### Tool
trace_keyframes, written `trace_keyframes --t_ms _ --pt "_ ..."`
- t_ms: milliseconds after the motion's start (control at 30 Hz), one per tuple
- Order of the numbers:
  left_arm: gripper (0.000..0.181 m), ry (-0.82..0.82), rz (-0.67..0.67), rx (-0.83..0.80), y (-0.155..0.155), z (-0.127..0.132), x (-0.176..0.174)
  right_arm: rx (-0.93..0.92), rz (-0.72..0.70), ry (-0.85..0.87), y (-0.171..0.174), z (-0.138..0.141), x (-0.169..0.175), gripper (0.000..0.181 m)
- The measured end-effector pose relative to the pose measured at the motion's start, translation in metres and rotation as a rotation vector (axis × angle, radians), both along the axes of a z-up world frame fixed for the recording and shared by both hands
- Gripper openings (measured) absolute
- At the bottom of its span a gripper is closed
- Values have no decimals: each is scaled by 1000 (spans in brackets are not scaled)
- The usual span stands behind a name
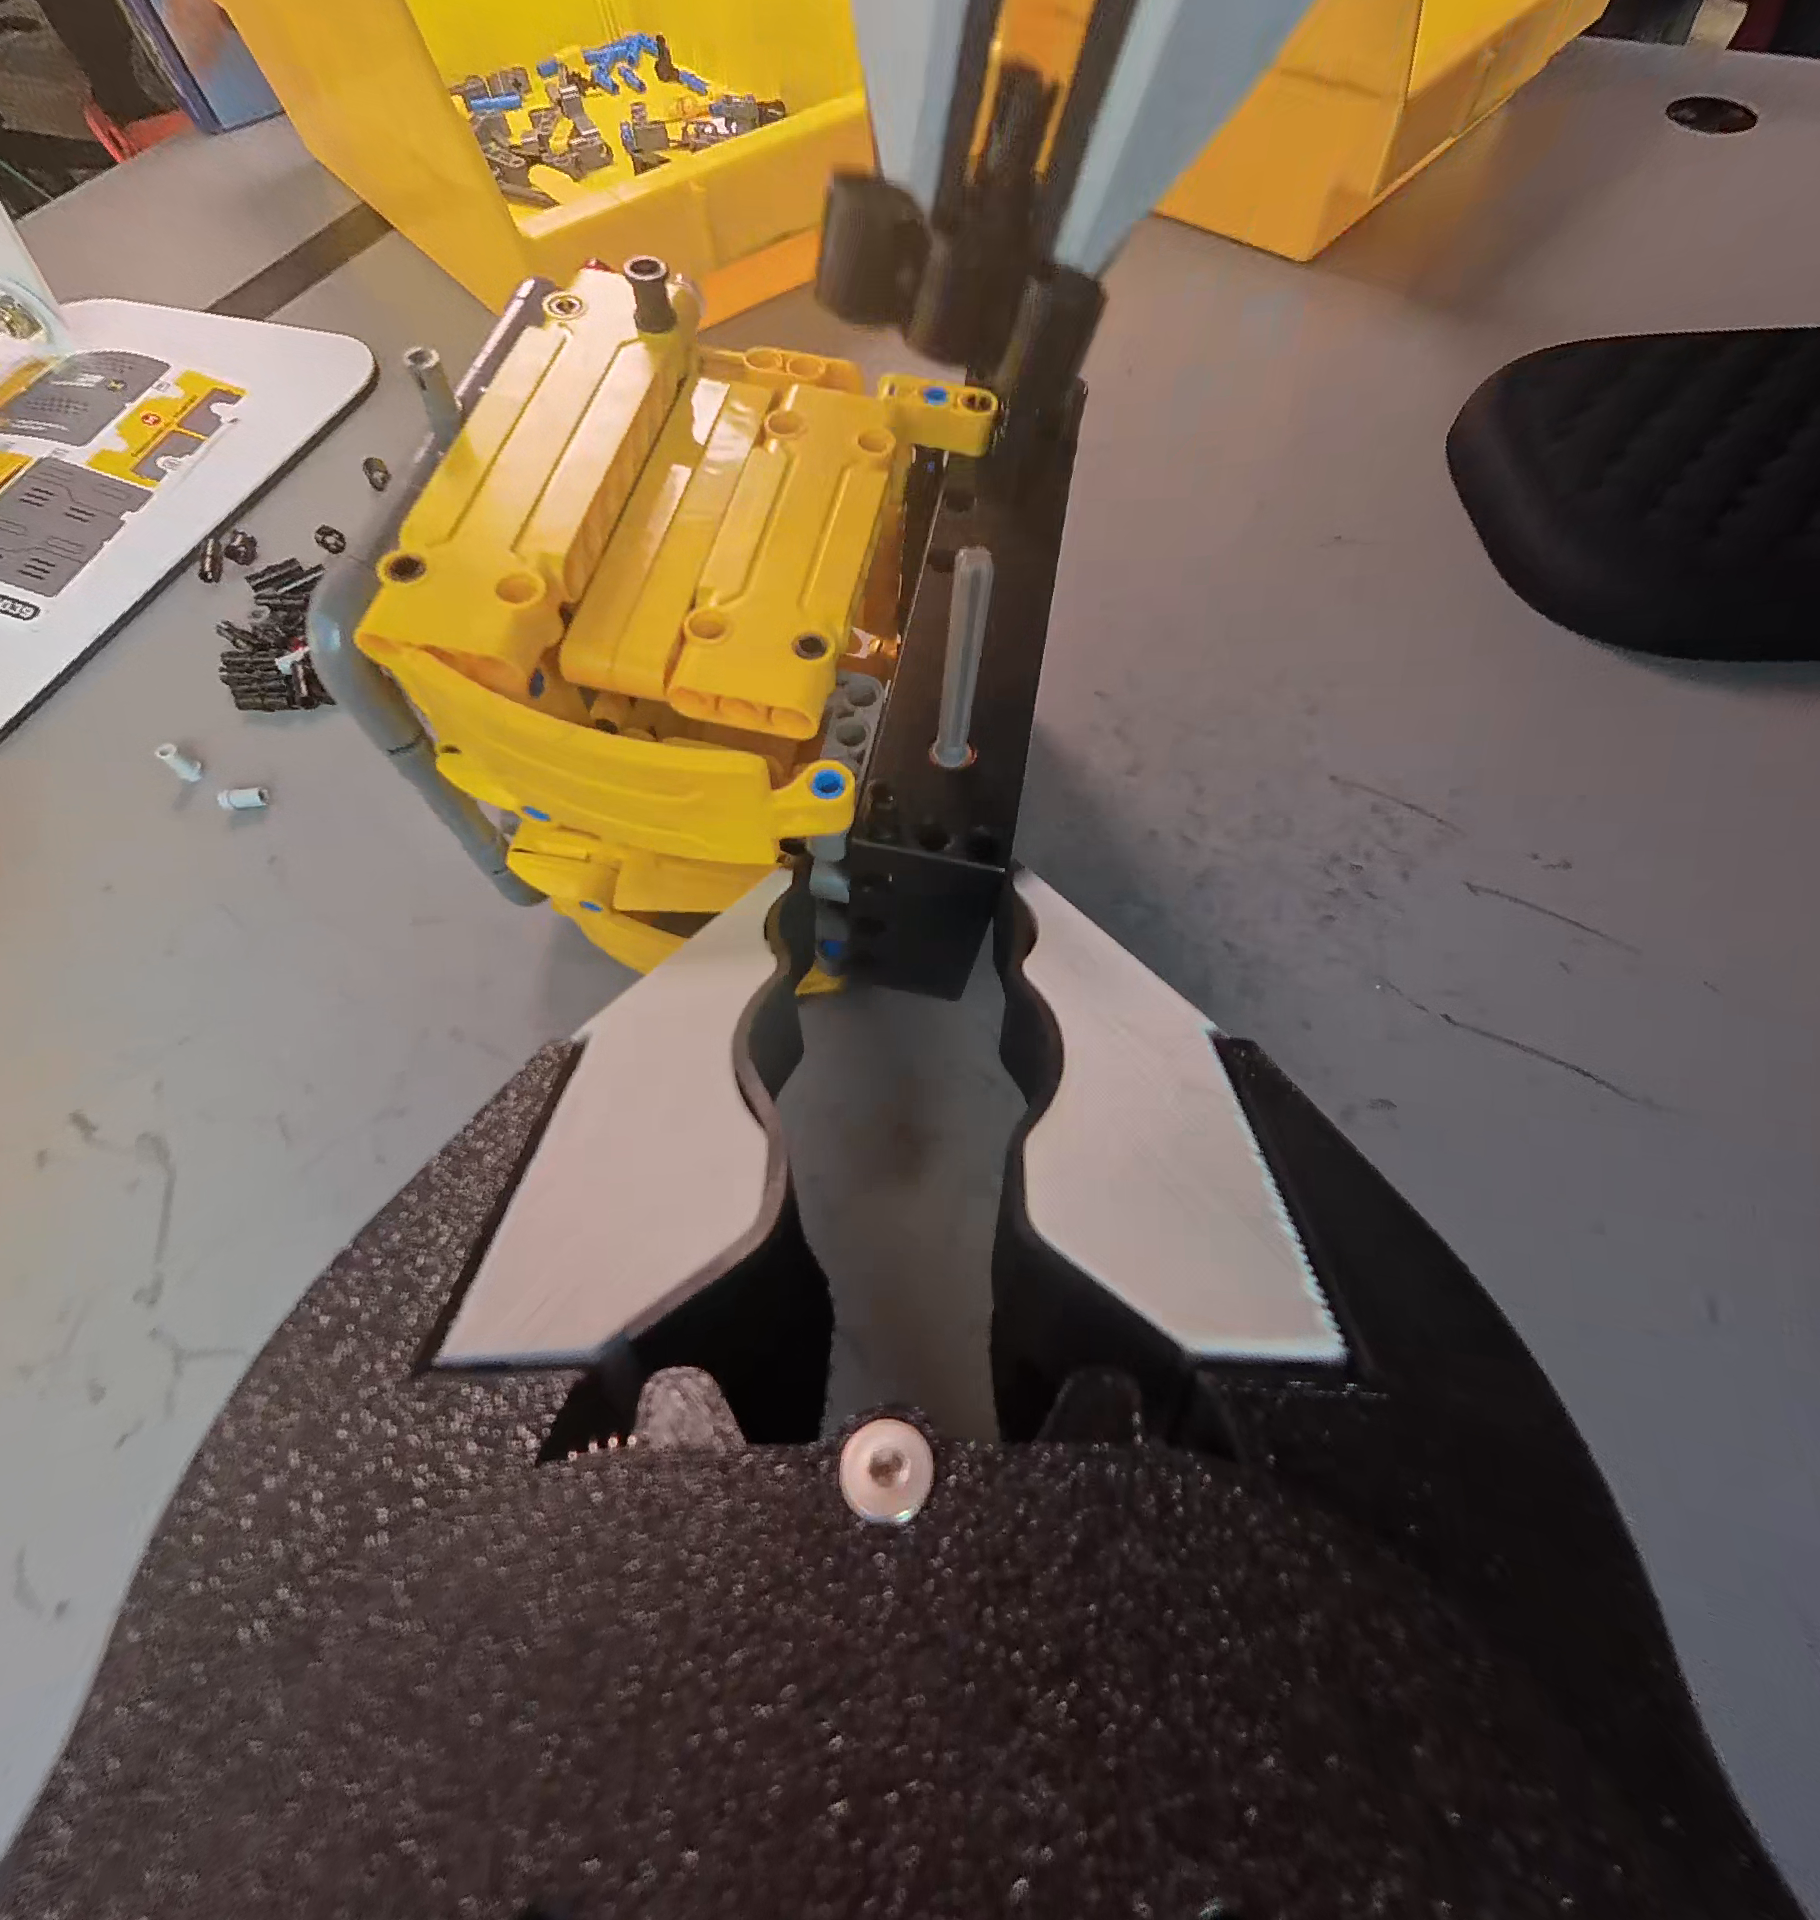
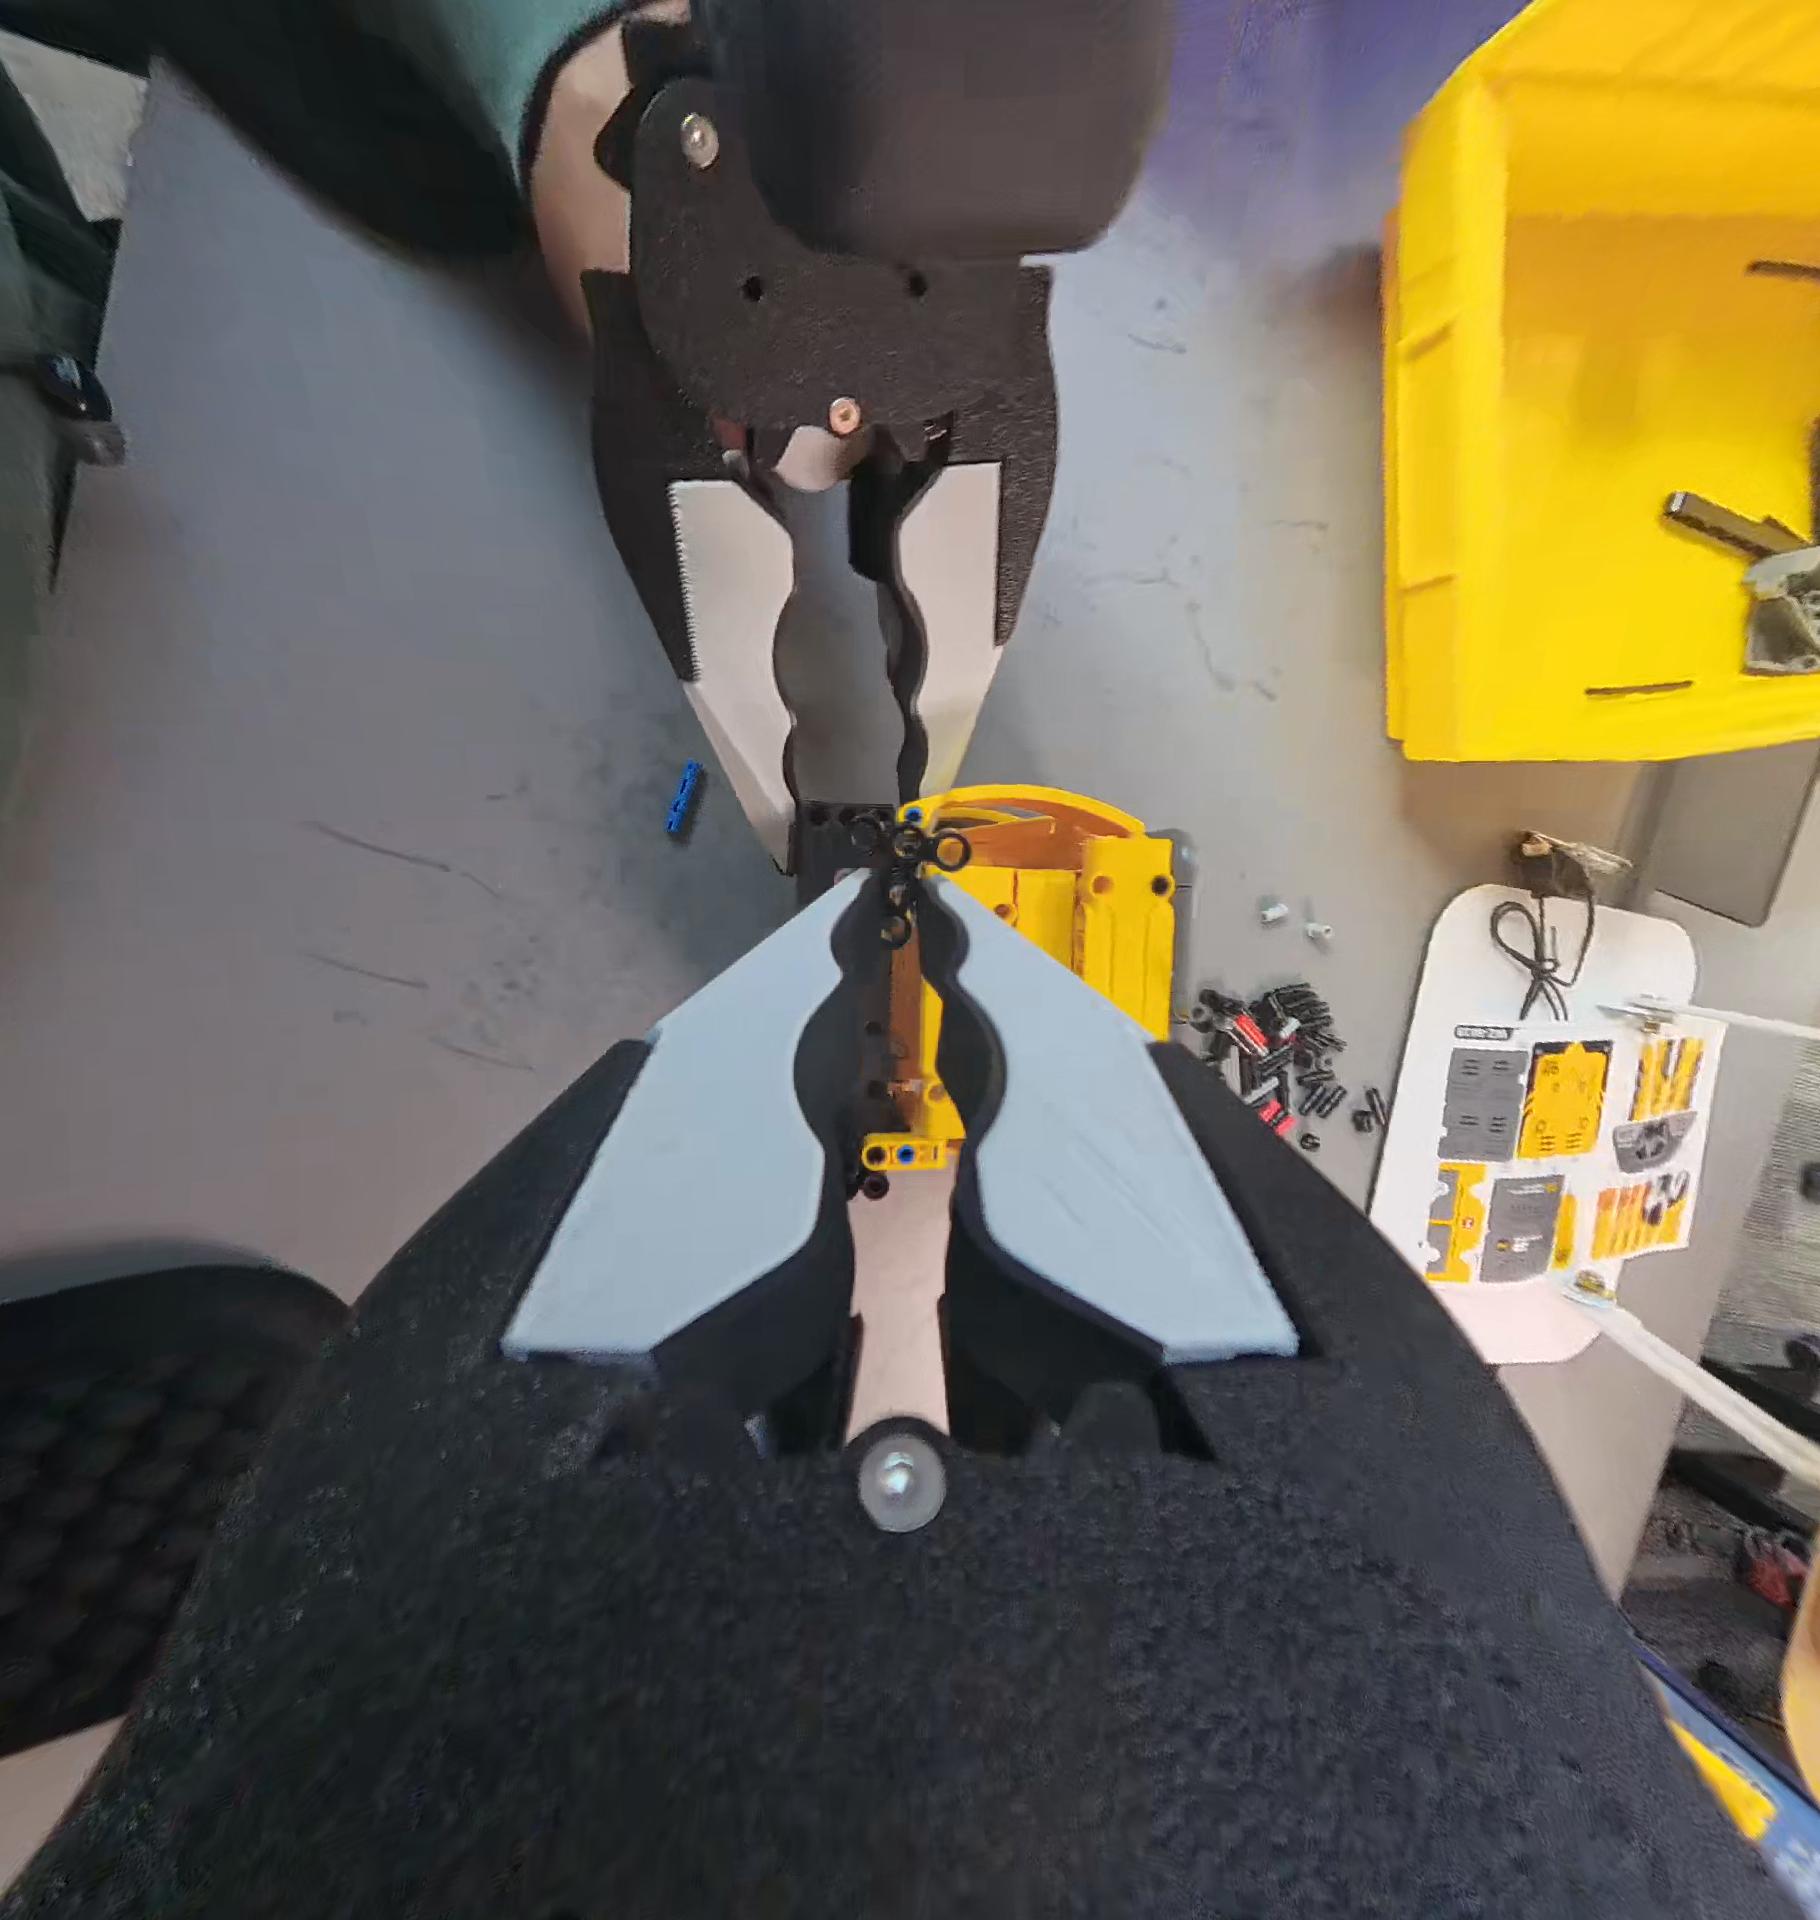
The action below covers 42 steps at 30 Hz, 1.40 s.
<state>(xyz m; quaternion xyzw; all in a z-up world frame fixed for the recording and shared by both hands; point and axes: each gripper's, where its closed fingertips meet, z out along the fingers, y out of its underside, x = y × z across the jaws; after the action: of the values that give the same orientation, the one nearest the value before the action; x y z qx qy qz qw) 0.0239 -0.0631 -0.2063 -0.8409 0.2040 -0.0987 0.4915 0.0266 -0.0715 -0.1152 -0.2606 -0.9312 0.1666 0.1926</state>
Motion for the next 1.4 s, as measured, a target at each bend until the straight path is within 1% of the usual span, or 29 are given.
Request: trace_keyframes --t_ms 133,233,400,600,767,933,1133,1300,1400 --pt "34 -14 -5 -2 -1 1 0 -100 -30 59 -4 12 0 5" --pt "35 -17 -17 0 -2 2 2 -154 -47 74 -1 11 2 5" --pt "37 -31 -34 5 -4 4 4 -95 -17 55 2 -9 6 6" --pt "35 -29 -39 7 -6 4 3 -9 75 0 -3 -23 1 6" --pt "34 -29 -36 9 -7 5 2 27 127 -42 -6 -23 0 6" --pt "34 -31 -35 9 -7 5 2 14 139 -26 -9 -24 1 7" --pt "35 -35 -42 6 -10 6 1 -69 110 54 -10 -27 0 6" --pt "39 -78 -61 42 -16 21 -7 -201 79 101 -9 -26 -2 6" --pt "40 -92 -95 63 -18 25 -6 -255 62 104 -9 -26 -4 7"
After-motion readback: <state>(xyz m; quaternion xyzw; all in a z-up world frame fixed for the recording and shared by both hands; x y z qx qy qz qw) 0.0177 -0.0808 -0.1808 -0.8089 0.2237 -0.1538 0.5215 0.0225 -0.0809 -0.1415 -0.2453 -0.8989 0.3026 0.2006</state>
